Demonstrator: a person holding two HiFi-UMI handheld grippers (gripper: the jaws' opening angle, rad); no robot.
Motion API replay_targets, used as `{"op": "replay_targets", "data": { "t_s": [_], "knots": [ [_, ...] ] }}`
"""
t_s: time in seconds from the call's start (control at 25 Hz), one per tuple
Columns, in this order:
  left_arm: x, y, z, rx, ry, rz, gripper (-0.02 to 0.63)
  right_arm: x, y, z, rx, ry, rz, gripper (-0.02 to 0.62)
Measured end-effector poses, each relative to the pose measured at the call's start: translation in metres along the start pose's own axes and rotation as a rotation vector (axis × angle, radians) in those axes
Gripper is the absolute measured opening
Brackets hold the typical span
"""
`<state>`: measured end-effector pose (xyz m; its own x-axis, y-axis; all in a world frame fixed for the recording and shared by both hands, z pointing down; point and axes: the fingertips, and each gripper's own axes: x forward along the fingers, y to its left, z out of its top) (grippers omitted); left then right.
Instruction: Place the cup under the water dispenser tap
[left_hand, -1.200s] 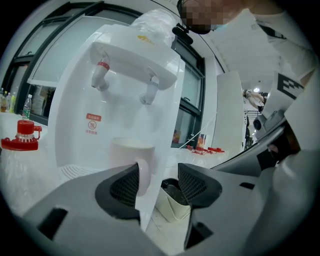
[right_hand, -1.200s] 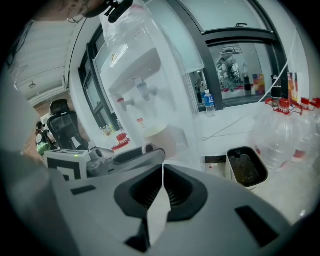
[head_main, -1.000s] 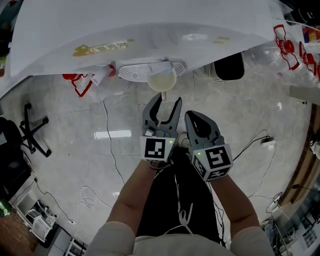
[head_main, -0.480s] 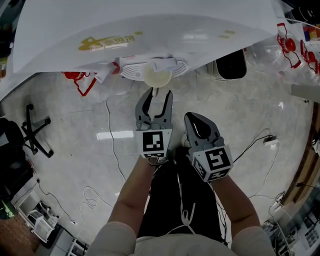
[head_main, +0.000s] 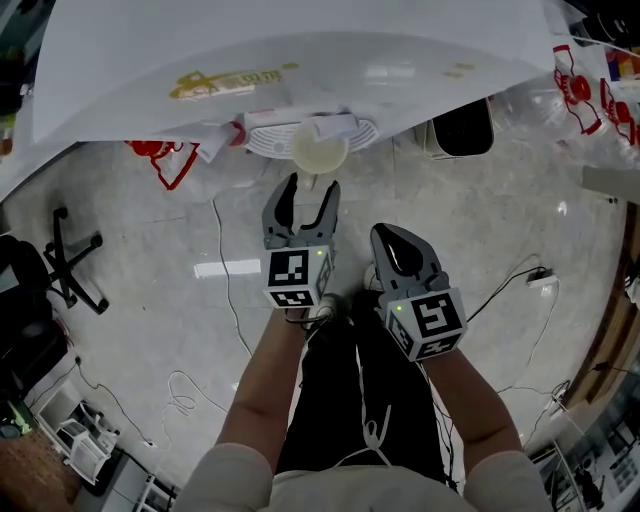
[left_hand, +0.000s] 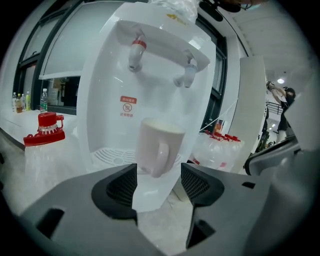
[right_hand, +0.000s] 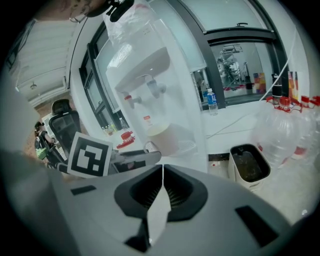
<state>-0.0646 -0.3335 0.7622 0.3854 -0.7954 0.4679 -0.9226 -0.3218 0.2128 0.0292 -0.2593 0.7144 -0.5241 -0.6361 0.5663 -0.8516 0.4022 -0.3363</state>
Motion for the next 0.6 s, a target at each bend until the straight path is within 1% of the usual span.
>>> {"op": "replay_targets", "data": {
  "t_s": [0.2, 0.36, 0.4, 0.48, 0.52, 0.6],
  "knots": [
    [-0.030, -0.013, -0.004, -0.006, 0.028, -0.006, 0.261, -0.011, 0.013, 0.009, 0.006, 0.001, -0.003, 0.029],
    [-0.071, -0.024, 0.019, -0.013, 0.013, 0.005, 0.257, -0.029, 0.029, 0.027, 0.015, -0.008, -0.012, 0.029],
    [-0.082, -0.027, 0.029, -0.014, 0.006, 0.007, 0.227, -0.034, 0.034, 0.033, 0.018, -0.013, -0.015, 0.029],
    [-0.104, -0.031, 0.050, -0.006, -0.016, 0.017, 0.106, -0.046, 0.044, 0.046, 0.024, -0.024, -0.021, 0.029],
    [-0.113, -0.034, 0.061, 0.001, -0.027, 0.017, 0.066, -0.052, 0.048, 0.054, 0.025, -0.030, -0.025, 0.029],
    [-0.131, -0.041, 0.085, 0.013, -0.045, 0.006, 0.041, -0.064, 0.057, 0.069, 0.026, -0.043, -0.029, 0.029]
  ]
}}
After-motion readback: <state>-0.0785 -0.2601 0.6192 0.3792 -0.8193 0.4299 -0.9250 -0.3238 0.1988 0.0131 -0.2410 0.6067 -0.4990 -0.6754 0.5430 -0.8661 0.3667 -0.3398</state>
